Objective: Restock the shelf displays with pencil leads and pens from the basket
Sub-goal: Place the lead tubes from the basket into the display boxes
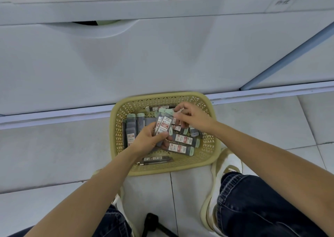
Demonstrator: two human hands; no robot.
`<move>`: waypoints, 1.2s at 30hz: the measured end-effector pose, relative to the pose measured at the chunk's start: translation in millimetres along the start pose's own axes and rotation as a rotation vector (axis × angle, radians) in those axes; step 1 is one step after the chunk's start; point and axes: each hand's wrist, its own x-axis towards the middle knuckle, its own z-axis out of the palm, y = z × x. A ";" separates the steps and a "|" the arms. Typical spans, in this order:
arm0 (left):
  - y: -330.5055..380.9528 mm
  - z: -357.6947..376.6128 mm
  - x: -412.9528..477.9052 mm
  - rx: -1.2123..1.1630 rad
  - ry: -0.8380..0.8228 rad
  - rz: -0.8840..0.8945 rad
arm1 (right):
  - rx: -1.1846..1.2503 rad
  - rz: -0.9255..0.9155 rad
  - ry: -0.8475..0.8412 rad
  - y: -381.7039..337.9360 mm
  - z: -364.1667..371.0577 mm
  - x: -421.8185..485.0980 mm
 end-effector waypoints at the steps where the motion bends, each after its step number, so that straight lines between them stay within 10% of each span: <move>1: -1.5 -3.2 0.3 0.020 0.041 0.004 | -0.085 0.019 0.010 5.3 -1.4 -0.1; 6: -13.4 -20.8 2.8 0.083 0.135 -0.007 | -0.765 0.135 -0.154 42.2 19.2 -14.7; 14: -24.2 -22.6 3.6 0.070 0.116 -0.059 | -1.022 0.081 -0.113 63.9 47.4 -22.9; 29: 1.9 -21.4 3.1 0.149 0.211 0.036 | -0.545 0.005 -0.306 -11.4 -23.7 -8.8; 36: 62.0 5.9 -24.1 -0.085 0.011 0.156 | -0.419 -0.067 -0.361 -101.4 -70.9 -29.0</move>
